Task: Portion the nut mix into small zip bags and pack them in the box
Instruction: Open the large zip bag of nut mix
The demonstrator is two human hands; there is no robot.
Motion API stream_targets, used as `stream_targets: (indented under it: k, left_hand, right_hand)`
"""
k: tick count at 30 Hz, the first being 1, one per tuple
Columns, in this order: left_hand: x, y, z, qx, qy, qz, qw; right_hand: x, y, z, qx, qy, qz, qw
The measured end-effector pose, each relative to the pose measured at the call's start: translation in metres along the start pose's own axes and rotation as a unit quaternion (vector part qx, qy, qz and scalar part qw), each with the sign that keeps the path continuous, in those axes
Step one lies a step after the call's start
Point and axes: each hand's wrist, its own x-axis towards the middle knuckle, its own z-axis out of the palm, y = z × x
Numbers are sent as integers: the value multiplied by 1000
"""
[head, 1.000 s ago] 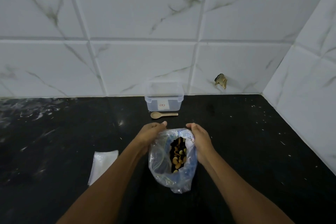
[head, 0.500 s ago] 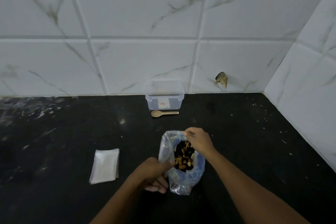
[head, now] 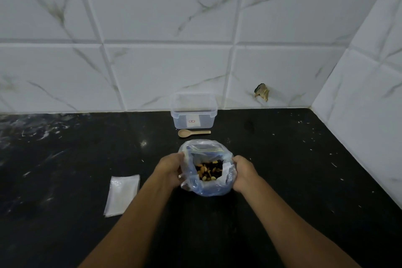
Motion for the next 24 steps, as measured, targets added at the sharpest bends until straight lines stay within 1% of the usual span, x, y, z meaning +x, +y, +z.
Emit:
stream_targets:
  k: [3,4,7,10,12,13,15,16,17,18,19,20,21,22,23,24]
  left_hand:
    - [15,3,2,-21,3,-29,999]
    - [16,3,1,-20,-1,-39,999]
    - [13,5,-1,-4,-1,-38,999]
    - [15,9,-4,-3,-8,-33,999]
    - [22,11,-5,12,4,-10,1000]
    - [26,10,-5,38,14,10,999]
    - [32,4,-6,115,42,65,990]
    - [36,-1,-7,161,52,97,981]
    - [39,-7,-8,219,60,139,964]
    - [41,-14,-10,288,74,199,934]
    - [41,-20,-12,362,101,273,886]
    - [39,-24,-14,430,146,358,816]
    - [36,-27,-13,479,182,447,733]
    - [32,-27,-11,513,182,521,658]
    - [30,-28,-6,547,145,567,599]
    - [28,-28,-1,590,81,576,560]
  right_hand:
    - [-4,2,-1,21,22,-16,999]
    - [-9,2,-2,27,40,-12,999]
    - [-12,-1,-9,70,82,24,994]
    - [-8,-4,-10,76,96,6,992]
    - [-7,-1,-10,33,91,-45,994]
    - [-7,2,-10,2,87,-78,993]
    - [-4,9,-13,-70,87,-118,987]
    - [-5,11,-14,-99,83,-126,984]
    - [-7,12,-15,-134,83,-135,978]
    - [-11,12,-15,-188,97,-151,966]
    - [-14,11,-13,-251,126,-181,943]
    - [-20,8,-10,-301,165,-237,909]
    - [-25,7,-8,-333,187,-321,867]
    - [-32,8,-5,-349,174,-411,824]
    - [-38,8,1,-369,137,-468,791]
    - [-42,8,4,-409,87,-485,768]
